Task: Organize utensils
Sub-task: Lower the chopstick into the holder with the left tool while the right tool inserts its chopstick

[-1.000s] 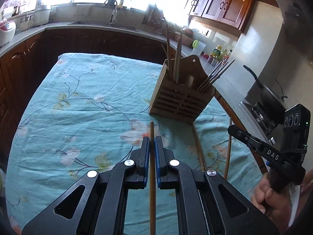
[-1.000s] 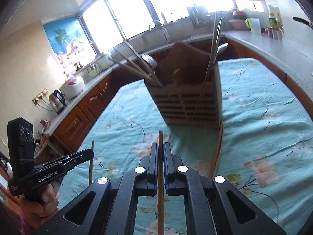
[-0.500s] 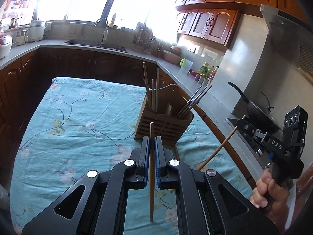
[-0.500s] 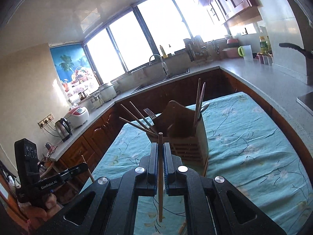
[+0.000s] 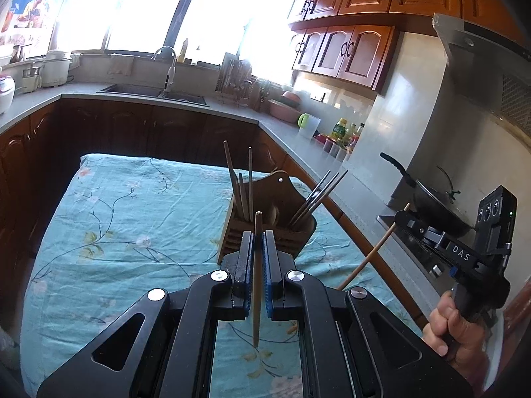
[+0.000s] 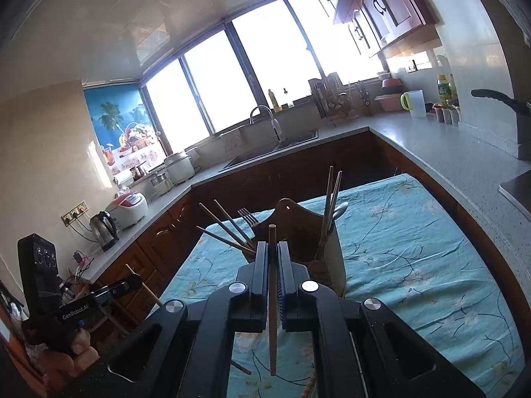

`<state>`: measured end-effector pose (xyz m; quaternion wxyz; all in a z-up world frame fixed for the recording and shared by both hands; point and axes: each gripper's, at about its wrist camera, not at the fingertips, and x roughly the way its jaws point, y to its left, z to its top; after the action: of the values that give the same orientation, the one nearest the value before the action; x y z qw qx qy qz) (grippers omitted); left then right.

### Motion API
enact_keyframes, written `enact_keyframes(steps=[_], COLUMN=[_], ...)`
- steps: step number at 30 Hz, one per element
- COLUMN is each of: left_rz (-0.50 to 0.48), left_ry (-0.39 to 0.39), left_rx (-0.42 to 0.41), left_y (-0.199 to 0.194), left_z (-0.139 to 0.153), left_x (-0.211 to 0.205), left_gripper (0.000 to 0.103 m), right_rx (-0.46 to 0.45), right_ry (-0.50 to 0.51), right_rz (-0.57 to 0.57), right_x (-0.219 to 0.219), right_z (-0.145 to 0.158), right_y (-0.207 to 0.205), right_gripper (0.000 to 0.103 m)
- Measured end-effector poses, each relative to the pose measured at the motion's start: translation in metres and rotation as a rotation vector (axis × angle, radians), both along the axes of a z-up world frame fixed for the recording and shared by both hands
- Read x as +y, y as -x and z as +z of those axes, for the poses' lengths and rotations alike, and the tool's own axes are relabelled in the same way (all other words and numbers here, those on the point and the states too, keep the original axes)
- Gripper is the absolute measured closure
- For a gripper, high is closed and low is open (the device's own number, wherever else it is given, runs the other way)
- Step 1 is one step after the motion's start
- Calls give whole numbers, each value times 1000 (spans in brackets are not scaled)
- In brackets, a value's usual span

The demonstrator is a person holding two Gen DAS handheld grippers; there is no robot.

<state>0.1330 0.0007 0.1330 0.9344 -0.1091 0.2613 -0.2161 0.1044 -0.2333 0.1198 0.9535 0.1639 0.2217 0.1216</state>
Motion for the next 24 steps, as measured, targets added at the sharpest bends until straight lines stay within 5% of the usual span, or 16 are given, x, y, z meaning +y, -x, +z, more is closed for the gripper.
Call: enact_keyframes(steps=[24], left_rz=[54], left_ry=[1], left_rx=[-291], left_y=[-71], left_z=[106], left_x=[-37], left_gripper=[98], right_rx=[-202], right_ry=[57], right_rz=[-145], right_x=[-27], right_z=[76], right_y=[-68], right_gripper=[98])
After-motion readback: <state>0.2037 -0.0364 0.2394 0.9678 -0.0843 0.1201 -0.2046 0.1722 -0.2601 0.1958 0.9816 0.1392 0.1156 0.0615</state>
